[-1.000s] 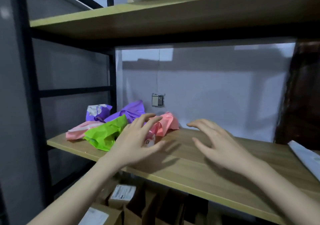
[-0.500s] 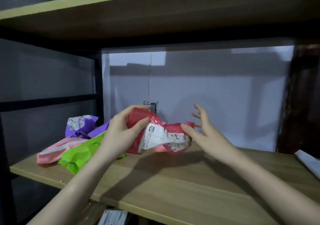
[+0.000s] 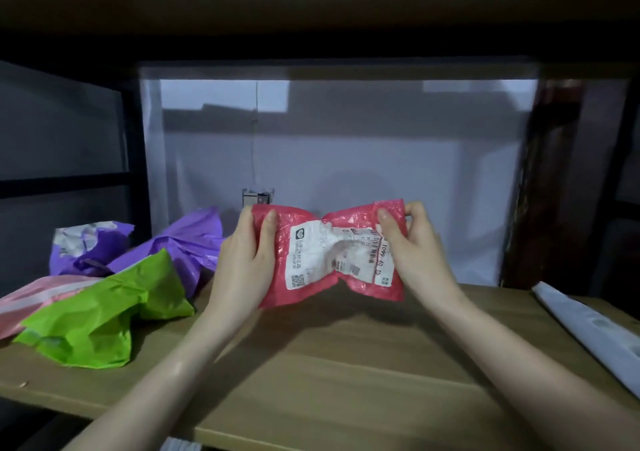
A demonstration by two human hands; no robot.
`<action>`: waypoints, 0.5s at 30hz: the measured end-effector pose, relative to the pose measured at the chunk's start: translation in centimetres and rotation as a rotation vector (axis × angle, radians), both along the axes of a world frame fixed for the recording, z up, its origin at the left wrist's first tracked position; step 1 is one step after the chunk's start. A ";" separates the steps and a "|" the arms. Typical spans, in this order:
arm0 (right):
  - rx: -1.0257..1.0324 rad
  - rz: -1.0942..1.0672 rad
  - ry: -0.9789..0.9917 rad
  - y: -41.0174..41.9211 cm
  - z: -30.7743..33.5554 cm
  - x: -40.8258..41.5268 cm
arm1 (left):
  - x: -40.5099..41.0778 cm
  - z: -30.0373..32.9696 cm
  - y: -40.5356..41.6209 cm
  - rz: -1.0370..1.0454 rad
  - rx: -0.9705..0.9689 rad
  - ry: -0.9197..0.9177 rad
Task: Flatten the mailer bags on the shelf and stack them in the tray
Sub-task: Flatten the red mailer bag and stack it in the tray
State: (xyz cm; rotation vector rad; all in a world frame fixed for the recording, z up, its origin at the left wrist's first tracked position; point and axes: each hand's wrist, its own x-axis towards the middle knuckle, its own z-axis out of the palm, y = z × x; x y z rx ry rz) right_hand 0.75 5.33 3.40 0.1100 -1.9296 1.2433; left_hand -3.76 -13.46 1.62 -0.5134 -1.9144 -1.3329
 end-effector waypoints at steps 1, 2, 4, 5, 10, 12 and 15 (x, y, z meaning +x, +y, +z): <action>0.034 -0.040 0.025 0.4 0.0 0.1 | -0.1 0.0 0.2 0.005 -0.010 0.013; 0.066 -0.067 0.044 0.8 0.0 0.2 | -0.3 0.0 0.4 0.009 -0.019 0.021; 0.126 -0.099 0.053 1.8 -0.2 0.3 | -0.5 0.0 0.8 0.014 -0.049 0.019; 0.158 -0.117 0.043 2.3 -0.2 0.3 | -0.6 -0.1 0.9 0.008 -0.066 0.012; 0.353 -0.213 -0.223 5.2 -0.7 1.1 | -1.0 -1.2 1.6 -0.053 -0.268 -0.162; 0.426 -0.229 -0.412 6.6 -1.5 1.7 | -1.4 -1.9 1.5 -0.047 -0.434 -0.243; 0.556 -0.235 -0.675 8.0 -2.8 3.1 | -1.6 -2.7 1.5 -0.002 -0.670 -0.290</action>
